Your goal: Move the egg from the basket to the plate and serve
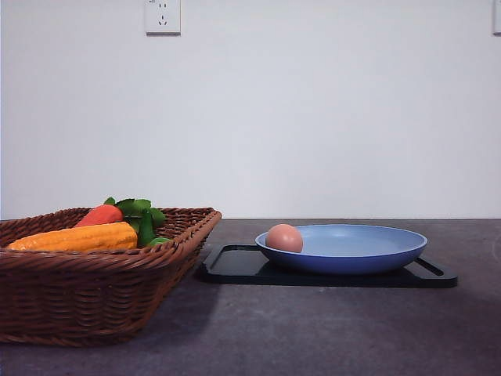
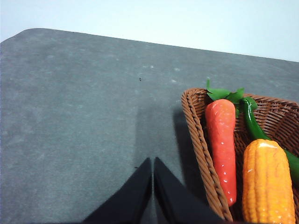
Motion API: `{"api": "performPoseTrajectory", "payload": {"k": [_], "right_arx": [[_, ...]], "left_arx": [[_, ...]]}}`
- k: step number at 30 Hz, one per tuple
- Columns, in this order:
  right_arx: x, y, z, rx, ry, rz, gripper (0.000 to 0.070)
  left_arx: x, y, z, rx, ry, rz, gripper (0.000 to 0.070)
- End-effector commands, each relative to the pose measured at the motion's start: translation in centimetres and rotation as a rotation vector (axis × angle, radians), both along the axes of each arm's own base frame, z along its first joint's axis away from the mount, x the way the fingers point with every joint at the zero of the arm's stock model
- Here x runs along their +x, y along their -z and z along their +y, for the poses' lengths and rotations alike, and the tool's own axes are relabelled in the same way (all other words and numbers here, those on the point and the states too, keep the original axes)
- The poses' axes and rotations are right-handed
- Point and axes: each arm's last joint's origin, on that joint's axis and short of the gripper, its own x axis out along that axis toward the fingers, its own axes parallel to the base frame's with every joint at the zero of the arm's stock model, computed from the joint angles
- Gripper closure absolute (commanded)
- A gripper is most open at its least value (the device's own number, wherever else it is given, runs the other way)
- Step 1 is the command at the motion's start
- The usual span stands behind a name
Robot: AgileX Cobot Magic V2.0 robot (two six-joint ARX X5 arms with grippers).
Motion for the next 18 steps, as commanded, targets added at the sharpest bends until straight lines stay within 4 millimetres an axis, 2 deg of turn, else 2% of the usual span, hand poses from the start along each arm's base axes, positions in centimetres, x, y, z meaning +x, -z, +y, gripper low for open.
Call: {"api": "performPoseTrajectory", "payload": {"k": [1, 18], "right_arx": [[0.01, -0.03, -0.02, 0.015, 0.004, -0.008, 0.0700], [0.01, -0.03, -0.02, 0.015, 0.004, -0.008, 0.0700]], "left_arx": [[0.01, 0.83, -0.04, -0.008, 0.013, 0.047, 0.0700], [0.01, 0.83, -0.04, -0.008, 0.013, 0.048, 0.0700]]}}
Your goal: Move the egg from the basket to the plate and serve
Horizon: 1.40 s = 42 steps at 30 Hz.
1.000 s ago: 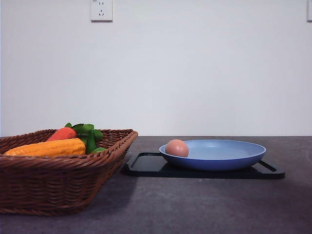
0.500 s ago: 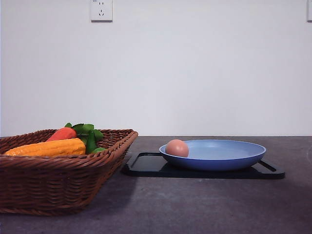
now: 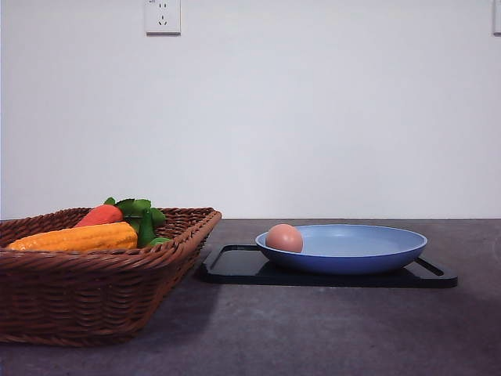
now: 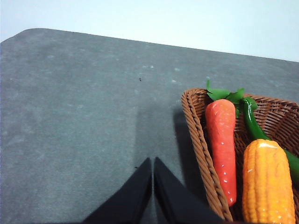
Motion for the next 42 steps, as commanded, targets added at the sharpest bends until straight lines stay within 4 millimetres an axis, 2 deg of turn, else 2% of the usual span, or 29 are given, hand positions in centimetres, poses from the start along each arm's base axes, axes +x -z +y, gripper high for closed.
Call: {"api": "performPoseTrajectory", "payload": {"k": [1, 42], "right_arx": [[0.01, -0.03, -0.02, 0.015, 0.004, -0.008, 0.0700], [0.01, -0.03, -0.02, 0.015, 0.004, -0.008, 0.0700]], "left_arx": [[0.01, 0.83, -0.04, -0.008, 0.013, 0.048, 0.0700], [0.01, 0.83, -0.04, -0.008, 0.013, 0.047, 0.0700]]}}
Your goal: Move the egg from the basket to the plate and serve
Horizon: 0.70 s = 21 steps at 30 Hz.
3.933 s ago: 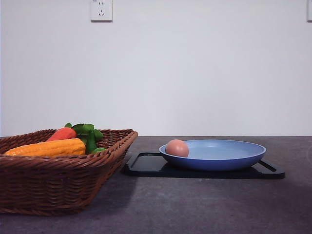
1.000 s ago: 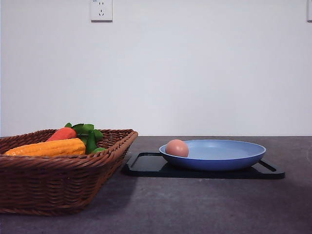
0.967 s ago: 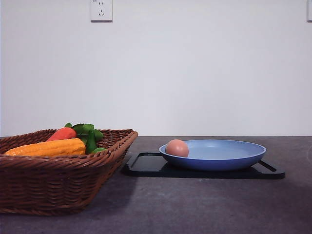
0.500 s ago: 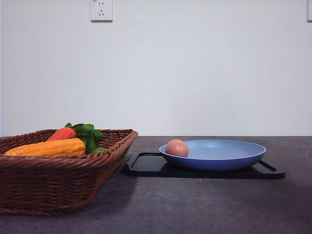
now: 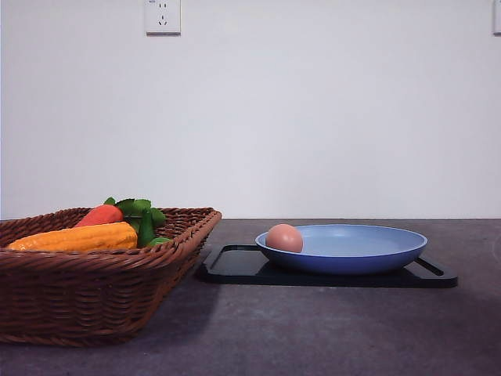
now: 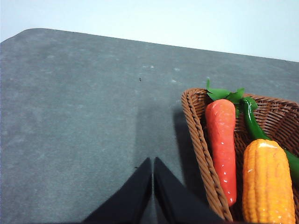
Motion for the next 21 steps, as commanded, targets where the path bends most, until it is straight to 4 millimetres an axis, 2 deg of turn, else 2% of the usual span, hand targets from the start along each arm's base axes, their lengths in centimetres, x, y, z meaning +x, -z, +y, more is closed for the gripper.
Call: {"api": "performPoseTrajectory", "payload": {"k": [1, 21], "right_arx": [[0.01, -0.03, -0.02, 0.015, 0.004, -0.008, 0.0700], [0.01, -0.03, -0.02, 0.015, 0.004, -0.008, 0.0700]], "left_arx": [[0.01, 0.83, -0.04, -0.008, 0.013, 0.047, 0.0700], [0.01, 0.83, -0.04, -0.008, 0.013, 0.047, 0.0700]]}}
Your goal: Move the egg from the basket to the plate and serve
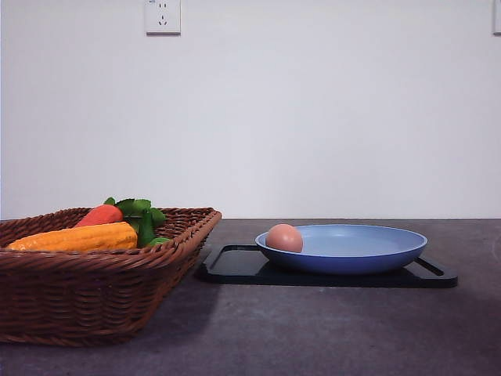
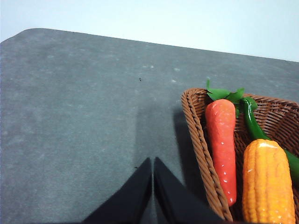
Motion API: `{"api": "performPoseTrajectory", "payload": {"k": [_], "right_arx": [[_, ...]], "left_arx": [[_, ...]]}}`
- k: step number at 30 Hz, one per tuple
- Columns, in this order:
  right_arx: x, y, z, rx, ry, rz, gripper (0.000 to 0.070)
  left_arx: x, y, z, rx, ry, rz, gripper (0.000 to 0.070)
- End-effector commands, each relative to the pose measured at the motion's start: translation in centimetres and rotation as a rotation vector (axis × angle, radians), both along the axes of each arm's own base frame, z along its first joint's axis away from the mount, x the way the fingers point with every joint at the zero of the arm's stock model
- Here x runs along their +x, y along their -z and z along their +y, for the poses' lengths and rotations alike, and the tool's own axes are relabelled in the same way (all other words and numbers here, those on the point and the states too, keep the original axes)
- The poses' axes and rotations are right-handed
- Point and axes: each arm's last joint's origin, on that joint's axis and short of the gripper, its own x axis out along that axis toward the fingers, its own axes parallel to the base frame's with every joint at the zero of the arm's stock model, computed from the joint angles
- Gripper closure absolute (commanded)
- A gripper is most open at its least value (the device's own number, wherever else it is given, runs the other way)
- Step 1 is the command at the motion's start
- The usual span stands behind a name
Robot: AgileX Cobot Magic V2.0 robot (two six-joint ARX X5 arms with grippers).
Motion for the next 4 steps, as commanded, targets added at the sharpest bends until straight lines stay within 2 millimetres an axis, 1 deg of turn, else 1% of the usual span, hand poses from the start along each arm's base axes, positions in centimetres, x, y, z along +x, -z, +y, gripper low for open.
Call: {"api": "performPoseTrajectory", "payload": {"k": [1, 4], "right_arx": [[0.01, -0.03, -0.02, 0.015, 0.004, -0.008, 0.0700], [0.01, -0.03, -0.02, 0.015, 0.004, -0.008, 0.0700]], "left_arx": [[0.01, 0.83, -0.04, -0.008, 0.013, 0.047, 0.0700], [0.00, 0.83, -0.04, -0.008, 0.013, 0.048, 0.0700]]}}
